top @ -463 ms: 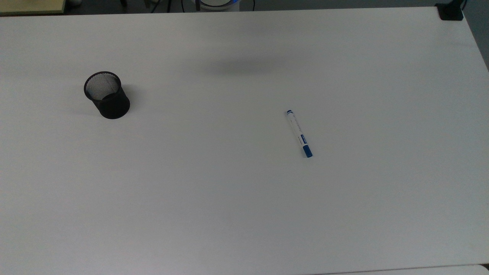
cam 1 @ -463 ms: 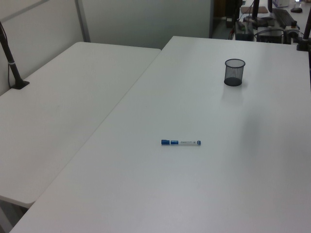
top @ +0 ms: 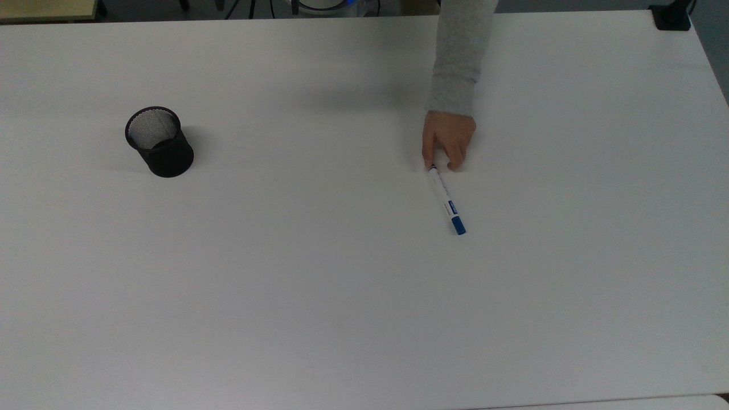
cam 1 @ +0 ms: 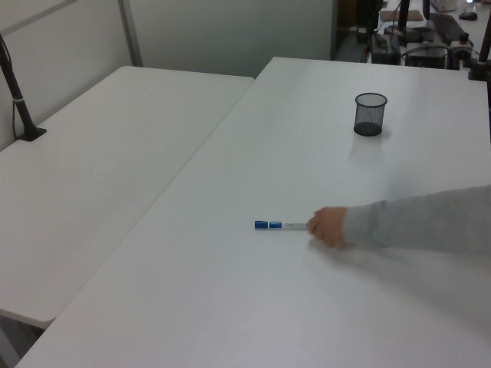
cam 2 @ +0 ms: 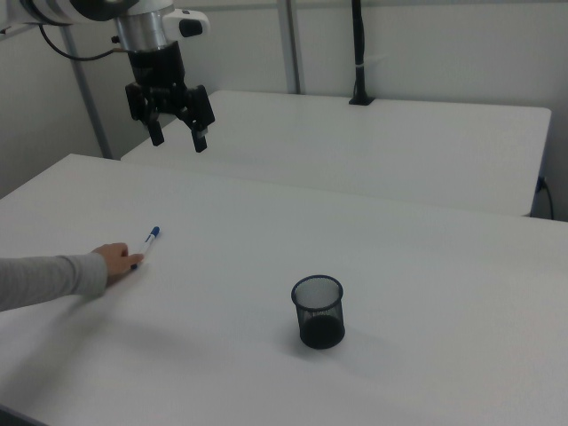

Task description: Insert the marker

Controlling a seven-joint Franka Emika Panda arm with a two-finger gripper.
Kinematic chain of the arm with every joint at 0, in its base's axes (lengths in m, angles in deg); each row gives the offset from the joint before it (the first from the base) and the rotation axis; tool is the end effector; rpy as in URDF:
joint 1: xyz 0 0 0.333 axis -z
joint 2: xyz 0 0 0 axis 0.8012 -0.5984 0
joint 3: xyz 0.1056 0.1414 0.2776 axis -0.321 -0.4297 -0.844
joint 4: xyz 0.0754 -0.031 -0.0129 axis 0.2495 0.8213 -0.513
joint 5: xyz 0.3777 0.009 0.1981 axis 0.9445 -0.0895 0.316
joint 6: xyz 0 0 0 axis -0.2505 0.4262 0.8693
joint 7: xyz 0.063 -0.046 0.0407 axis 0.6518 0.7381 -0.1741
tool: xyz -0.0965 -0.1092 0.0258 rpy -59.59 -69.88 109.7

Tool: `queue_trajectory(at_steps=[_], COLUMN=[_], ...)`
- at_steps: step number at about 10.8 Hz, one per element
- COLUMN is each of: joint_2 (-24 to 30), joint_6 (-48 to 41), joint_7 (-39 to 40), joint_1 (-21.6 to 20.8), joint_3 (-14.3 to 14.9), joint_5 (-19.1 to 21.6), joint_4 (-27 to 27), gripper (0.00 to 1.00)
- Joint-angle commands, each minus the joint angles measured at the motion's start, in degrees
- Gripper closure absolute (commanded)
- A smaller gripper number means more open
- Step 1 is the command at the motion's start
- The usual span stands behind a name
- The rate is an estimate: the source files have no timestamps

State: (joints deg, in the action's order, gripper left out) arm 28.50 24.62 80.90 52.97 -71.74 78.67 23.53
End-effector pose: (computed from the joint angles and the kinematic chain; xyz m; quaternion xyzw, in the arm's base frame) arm 0.6023 -0.0164 0.6231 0.9998 0.0015 -0.0038 0.0199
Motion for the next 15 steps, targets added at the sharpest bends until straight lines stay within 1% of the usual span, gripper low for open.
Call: queue_trajectory(at_steps=[1,8,12,15], joint_2=[1.21,1.12,0.86,-0.89], joint_6=[0.89,0.98,0.98,2.03], joint_7=[-0.87,-0.43,-0.08,0.1], joint_1=[-0.44,0.35,0.09,-0.35], joint_3=[0.19,0.37,0.37,0.19], joint_5=[0.02,0.11,0.28,0.89], joint_4=[1.19,1.63,1.71,1.54], gripper=[0.0,0.0,0.0,0.0])
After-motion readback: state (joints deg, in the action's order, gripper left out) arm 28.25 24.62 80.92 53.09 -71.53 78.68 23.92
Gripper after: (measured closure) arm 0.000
